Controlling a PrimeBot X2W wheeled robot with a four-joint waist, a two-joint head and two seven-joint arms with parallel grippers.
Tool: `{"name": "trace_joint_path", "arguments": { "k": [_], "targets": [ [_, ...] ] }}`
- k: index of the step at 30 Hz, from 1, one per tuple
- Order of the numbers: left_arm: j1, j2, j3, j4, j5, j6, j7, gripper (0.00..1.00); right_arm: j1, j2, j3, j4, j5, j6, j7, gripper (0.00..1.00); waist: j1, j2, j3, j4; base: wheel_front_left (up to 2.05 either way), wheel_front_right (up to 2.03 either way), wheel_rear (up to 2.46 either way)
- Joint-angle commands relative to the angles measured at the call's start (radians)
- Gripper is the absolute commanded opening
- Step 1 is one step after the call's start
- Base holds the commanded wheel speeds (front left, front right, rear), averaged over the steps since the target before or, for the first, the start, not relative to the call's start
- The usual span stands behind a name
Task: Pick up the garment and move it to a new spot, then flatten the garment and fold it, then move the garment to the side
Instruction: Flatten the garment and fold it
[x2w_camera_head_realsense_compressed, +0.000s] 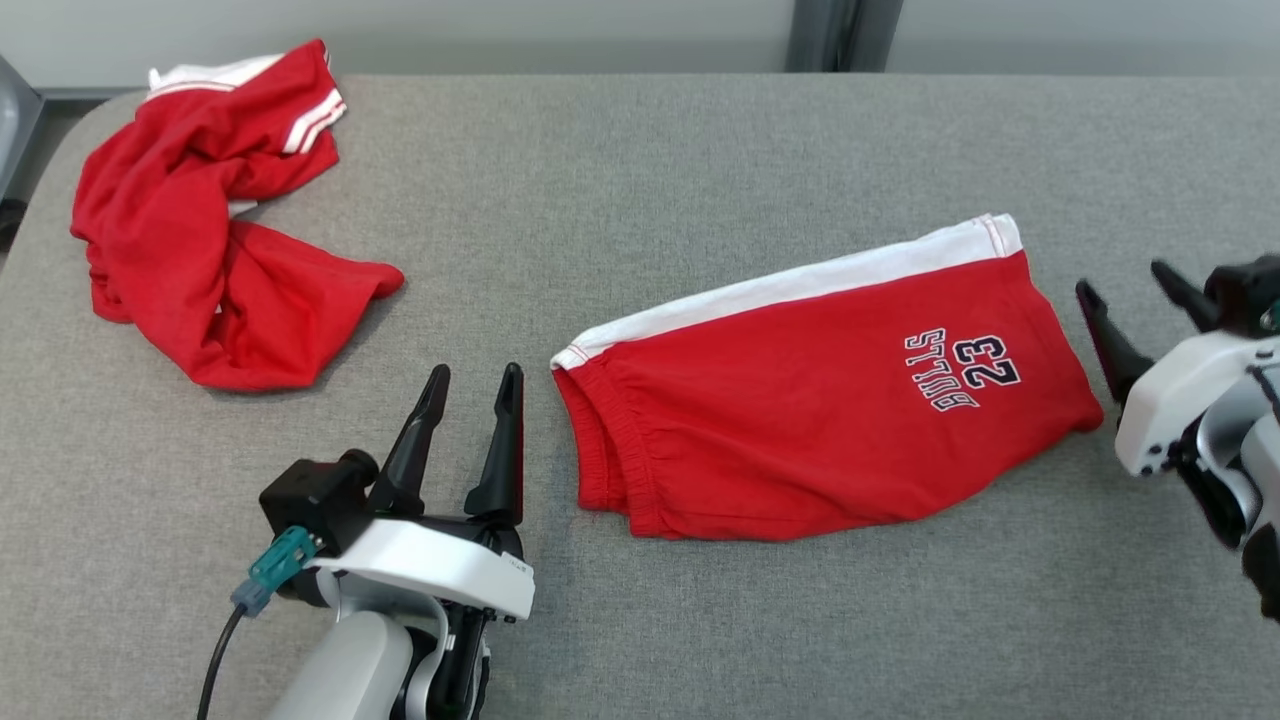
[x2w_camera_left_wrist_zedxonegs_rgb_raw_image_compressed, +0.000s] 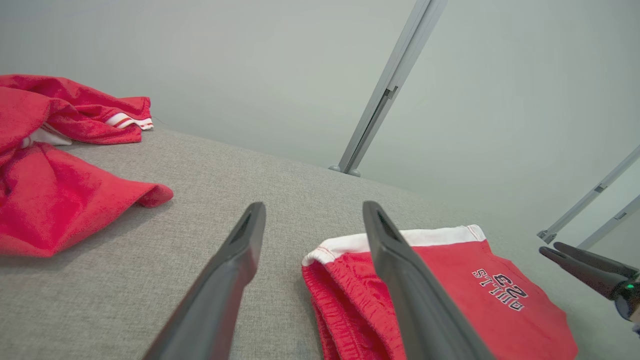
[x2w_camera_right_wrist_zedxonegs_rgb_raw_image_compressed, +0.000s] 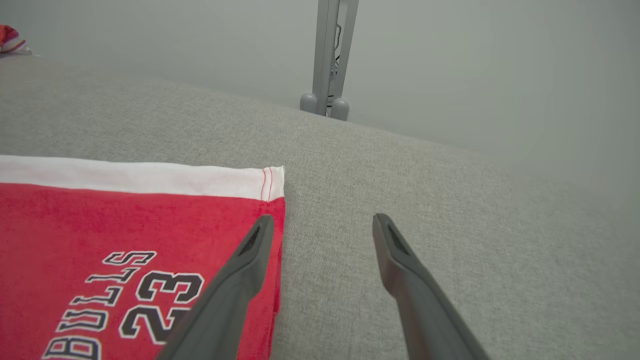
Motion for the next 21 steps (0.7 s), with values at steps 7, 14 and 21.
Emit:
{"name": "trace_joint_path", "arguments": {
  "k": [7, 14, 21],
  "targets": [
    [0.061, -0.029, 0.081, -0.021, 0.044, -0.04, -0.005, 1.0, 0.081, 0.012, 0.045, 0.01, 0.084, 0.0, 0.098, 1.0, 0.0, 0.0, -0.047, 0.019, 0.0, 0.0, 0.0],
    [0.086, -0.058, 0.148, -0.024, 0.049, -0.067, -0.005, 1.0, 0.103, 0.035, 0.04, 0.041, 0.17, 0.0, 0.187, 1.0, 0.0, 0.0, -0.049, 0.044, 0.0, 0.0, 0.0],
    [0.089, -0.07, 0.188, -0.016, 0.067, -0.088, -0.005, 1.0, 0.113, 0.068, 0.034, 0.065, 0.247, 0.0, 0.261, 1.0, 0.0, 0.0, -0.038, 0.06, 0.0, 0.0, 0.0]
  ]
}}
